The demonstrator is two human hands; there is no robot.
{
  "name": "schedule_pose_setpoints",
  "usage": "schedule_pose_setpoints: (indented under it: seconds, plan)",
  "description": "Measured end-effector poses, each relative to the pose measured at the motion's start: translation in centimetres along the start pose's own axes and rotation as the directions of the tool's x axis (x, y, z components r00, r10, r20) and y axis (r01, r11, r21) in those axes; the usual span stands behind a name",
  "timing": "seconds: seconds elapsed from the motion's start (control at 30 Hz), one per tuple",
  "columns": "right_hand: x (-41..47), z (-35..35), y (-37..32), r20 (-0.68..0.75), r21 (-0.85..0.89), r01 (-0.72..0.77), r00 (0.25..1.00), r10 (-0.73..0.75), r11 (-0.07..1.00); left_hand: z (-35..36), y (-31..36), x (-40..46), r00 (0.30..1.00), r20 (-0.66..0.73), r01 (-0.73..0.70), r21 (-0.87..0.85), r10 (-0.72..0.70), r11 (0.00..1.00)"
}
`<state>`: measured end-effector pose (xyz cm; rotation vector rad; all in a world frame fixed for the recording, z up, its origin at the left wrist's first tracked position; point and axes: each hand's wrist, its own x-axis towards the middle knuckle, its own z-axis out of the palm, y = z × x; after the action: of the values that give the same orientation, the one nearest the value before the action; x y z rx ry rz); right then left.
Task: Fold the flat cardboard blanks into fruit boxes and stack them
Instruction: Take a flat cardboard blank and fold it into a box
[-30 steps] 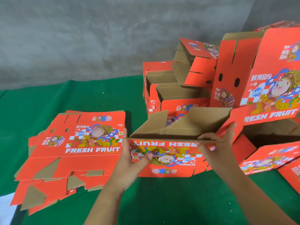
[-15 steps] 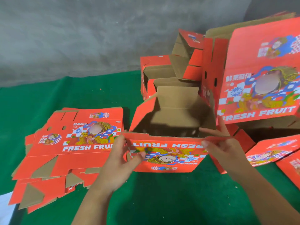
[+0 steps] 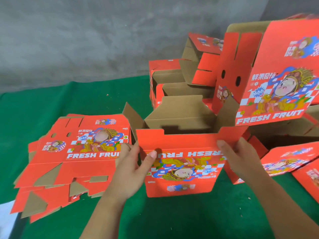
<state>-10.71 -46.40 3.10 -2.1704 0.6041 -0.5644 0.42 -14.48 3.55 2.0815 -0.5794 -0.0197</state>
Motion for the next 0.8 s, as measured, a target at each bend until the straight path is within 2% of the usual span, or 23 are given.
schedule_pose_setpoints:
  seconds: [0.07,0.17,0.27,0.37,0.43,0.5,0.57,0.7,0.8]
  plan:
    - [-0.1,-0.9,0.6,-0.041,-0.065,0.008,0.999,-0.011,0.998,1.2,0.1,-0.2,0.994,-0.101,-0.028,0.01,0.029,1.0]
    - [-0.5,-0.6,0.9,-0.014,-0.029,0.049,0.999,-0.049,0.998,2.9,0.4,0.1,0.974,-0.218,0.06,-0.018,-0.063,0.998]
    - [0.2,0.3,0.8,-0.044,-0.057,0.076,0.996,-0.079,0.995,3.2,-0.2,0.6,0.959,-0.264,0.117,0.036,-0.103,0.992]
    - [1.5,0.8,1.2,0.053,-0.154,0.057,0.997,-0.05,0.986,2.9,-0.4,1.2,0.949,-0.275,0.172,0.046,-0.153,0.984]
    - [1.5,0.5,1.5,0.102,-0.095,0.041,0.994,-0.031,0.995,3.0,0.1,1.1,0.939,-0.292,0.19,-0.001,-0.182,0.982]
    - [1.1,-0.2,1.8,0.126,-0.015,0.079,0.989,-0.076,0.997,3.2,0.9,0.6,0.912,-0.357,0.184,-0.08,-0.201,0.98]
    - [0.9,-1.0,2.2,0.072,0.045,0.102,0.992,-0.105,0.994,3.2,1.4,0.0,0.891,-0.415,0.156,-0.104,-0.186,0.982]
    - [0.9,-0.8,2.0,-0.064,0.121,0.12,0.992,-0.113,0.985,3.6,1.9,-1.2,0.885,-0.444,0.132,-0.045,-0.138,0.99]
    - [0.4,0.2,2.1,-0.039,0.105,0.071,0.997,-0.068,0.992,4.4,2.0,-1.6,0.893,-0.417,0.149,-0.08,-0.169,0.986]
